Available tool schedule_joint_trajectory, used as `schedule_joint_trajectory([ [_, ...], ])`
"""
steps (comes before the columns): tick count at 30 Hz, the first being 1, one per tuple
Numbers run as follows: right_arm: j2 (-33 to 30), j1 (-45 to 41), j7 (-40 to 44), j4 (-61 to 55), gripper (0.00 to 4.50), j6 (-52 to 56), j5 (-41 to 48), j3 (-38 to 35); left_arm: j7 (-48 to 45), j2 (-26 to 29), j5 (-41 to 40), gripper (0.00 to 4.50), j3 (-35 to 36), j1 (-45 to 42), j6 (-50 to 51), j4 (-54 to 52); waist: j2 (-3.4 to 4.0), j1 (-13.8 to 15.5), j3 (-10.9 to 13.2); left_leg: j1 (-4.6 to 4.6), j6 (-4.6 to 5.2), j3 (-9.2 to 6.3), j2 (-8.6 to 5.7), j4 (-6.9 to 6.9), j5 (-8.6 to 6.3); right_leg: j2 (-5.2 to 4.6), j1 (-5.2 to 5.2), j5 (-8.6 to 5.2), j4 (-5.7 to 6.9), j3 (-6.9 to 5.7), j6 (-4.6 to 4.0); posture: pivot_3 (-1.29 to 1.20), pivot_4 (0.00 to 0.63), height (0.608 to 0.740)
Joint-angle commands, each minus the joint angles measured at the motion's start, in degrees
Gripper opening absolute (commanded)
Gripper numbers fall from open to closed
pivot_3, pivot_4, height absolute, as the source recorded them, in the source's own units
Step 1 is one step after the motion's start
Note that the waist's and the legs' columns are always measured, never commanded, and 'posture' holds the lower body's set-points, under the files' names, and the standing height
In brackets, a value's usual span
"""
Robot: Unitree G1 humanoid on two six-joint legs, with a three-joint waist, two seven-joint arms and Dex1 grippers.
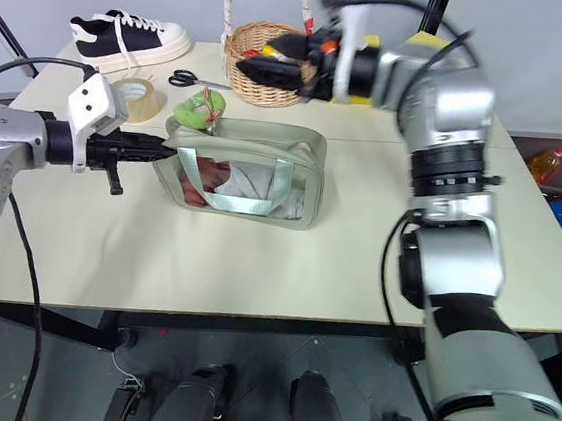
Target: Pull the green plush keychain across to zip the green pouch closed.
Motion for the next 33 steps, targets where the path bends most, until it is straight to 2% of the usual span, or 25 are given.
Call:
schedule_joint_trajectory([
  [1,3.7,-4.0,-3.4,7.2,4.41,-2.1,-2.5,0.3,-0.1,0.5,-0.1,0.0,0.1,0.5,-0.3,-1.3,0.01,0.1,0.0,-0.06,-0.03,0.0,-0.02,0.02,0.02,-0.01,-0.06,0.0,0.01,-0.01,0.0,0.0,0.15,0.74],
  [6,8.3,-7.8,-4.7,17.1,4.41,-3.7,-4.3,0.0,0.3,0.4,0.1,0.0,-0.1,1.1,-0.8,-1.4,0.02,-0.1,0.0,-0.08,-0.05,-0.01,-0.04,-0.03,0.03,-0.01,-0.12,0.0,0.01,0.0,0.0,0.0,0.15,0.74],
  [10,10.6,-10.5,-5.4,22.4,4.41,-1.7,-2.9,-3.1,0.2,0.6,0.0,0.0,-0.1,1.6,-1.0,-1.7,0.02,0.0,0.0,-0.05,-0.05,-0.02,-0.03,-0.04,0.03,0.02,-0.09,0.0,0.01,0.0,0.0,0.0,0.15,0.74],
  [13,12.1,-12.2,-4.8,23.8,4.41,0.4,-1.6,-5.2,0.1,0.8,0.1,0.0,-0.1,1.9,-1.4,-1.7,0.02,0.0,0.0,-0.06,-0.05,-0.02,-0.04,-0.03,0.03,0.01,-0.08,0.0,0.01,0.0,0.0,0.0,0.15,0.74],
  [20,13.3,-11.7,-3.7,24.1,4.41,-2.3,-4.2,-4.1,0.2,0.5,0.4,0.0,-0.5,1.5,-2.0,-1.3,0.02,-0.1,0.0,-0.05,-0.05,-0.02,-0.05,-0.04,0.03,0.02,-0.09,0.0,0.02,-0.01,0.0,0.0,0.15,0.74],
  [21,13.4,-11.6,-3.6,24.1,3.87,-2.7,-4.5,-4.1,0.2,0.5,0.4,0.0,-0.5,1.4,-2.0,-1.3,0.02,-0.1,0.0,-0.06,-0.05,-0.02,-0.05,-0.04,0.03,0.02,-0.09,0.0,0.02,0.0,0.0,0.0,0.15,0.74],
  [22,13.3,-11.5,-3.6,24.1,3.55,-3.0,-4.7,-4.2,0.2,0.5,0.4,0.0,-0.5,1.4,-2.1,-1.2,0.02,-0.1,0.0,-0.06,-0.05,-0.02,-0.05,-0.04,0.03,0.02,-0.09,0.0,0.02,0.0,0.0,0.0,0.15,0.74],
  [28,12.5,-10.5,-3.0,24.0,0.25,-5.3,-6.8,-3.4,0.1,0.1,0.9,0.0,-1.0,0.7,-3.0,0.1,0.02,-0.1,0.0,-0.05,-0.05,-0.02,-0.05,-0.04,0.03,0.02,-0.09,0.0,0.02,-0.01,0.0,0.0,0.15,0.74],
  [29,12.1,-10.2,-2.9,23.6,0.03,-6.0,-7.3,-3.3,0.2,0.0,1.1,0.0,-1.1,0.6,-3.1,0.3,0.02,-0.1,0.0,-0.06,-0.05,-0.02,-0.05,-0.04,0.03,0.02,-0.09,0.0,0.02,0.0,0.0,0.0,0.15,0.74],
  [33,8.4,-9.0,-3.5,19.3,0.03,-9.6,-8.8,-3.3,0.2,-0.4,1.4,0.0,-1.2,0.1,-3.4,0.9,0.02,0.0,0.0,-0.06,-0.05,-0.02,-0.06,-0.03,0.03,0.01,-0.08,0.0,0.02,-0.01,0.0,0.0,0.15,0.74],
])
